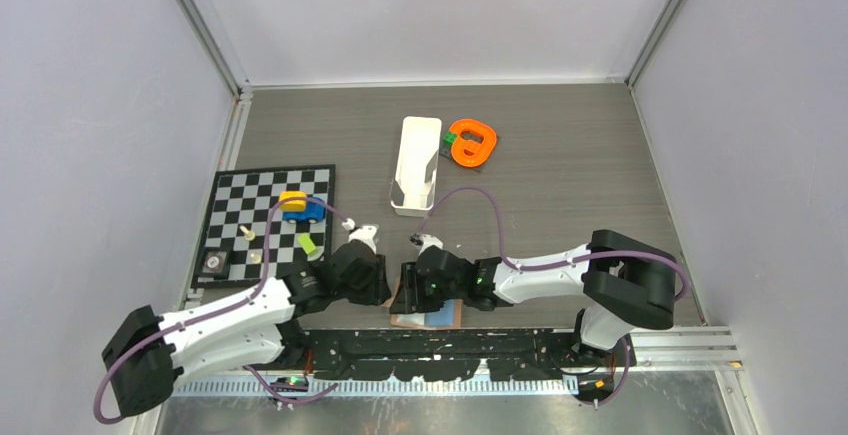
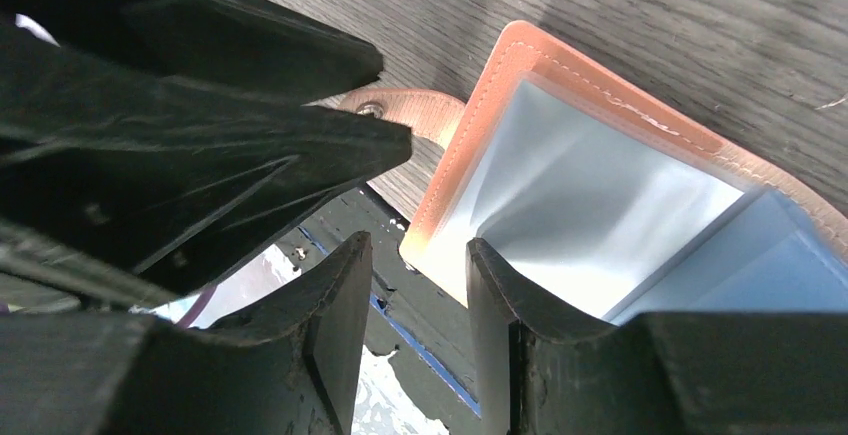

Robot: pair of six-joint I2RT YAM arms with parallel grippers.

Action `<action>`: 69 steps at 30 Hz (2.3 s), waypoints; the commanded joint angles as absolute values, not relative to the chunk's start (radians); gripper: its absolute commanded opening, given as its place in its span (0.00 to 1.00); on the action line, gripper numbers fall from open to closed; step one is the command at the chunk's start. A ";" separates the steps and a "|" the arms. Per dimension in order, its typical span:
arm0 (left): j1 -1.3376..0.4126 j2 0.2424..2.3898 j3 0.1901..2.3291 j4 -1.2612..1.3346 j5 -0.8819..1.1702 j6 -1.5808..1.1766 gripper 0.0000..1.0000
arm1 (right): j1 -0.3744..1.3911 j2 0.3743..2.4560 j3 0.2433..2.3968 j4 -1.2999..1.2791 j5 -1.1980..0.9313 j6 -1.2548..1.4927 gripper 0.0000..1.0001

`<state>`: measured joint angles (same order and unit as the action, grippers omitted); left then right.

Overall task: Put the credit cards into the card holder
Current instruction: Open the card holder at the center of the board.

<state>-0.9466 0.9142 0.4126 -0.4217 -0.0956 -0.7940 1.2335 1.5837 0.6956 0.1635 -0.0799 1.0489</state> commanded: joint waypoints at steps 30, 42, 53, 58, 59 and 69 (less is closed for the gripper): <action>-0.892 0.888 0.379 -0.186 -0.005 -0.850 0.60 | 1.237 1.498 0.656 0.189 -0.067 1.024 0.38; -0.888 0.997 0.375 -0.098 0.052 -0.878 0.49 | 1.238 1.471 0.634 0.188 -0.061 1.030 0.37; -0.889 1.032 0.357 -0.048 0.076 -0.915 0.10 | 1.237 1.367 0.615 0.091 -0.005 1.056 0.38; -0.888 1.018 0.351 -0.050 0.077 -0.919 0.01 | 1.236 1.279 0.639 -0.152 0.157 1.097 0.42; -0.888 1.016 0.351 -0.051 0.077 -0.919 0.00 | 1.235 1.264 0.643 -0.196 0.178 1.104 0.43; -0.888 1.000 0.345 -0.059 0.074 -0.922 0.00 | 1.234 1.170 0.640 -0.386 0.271 1.153 0.45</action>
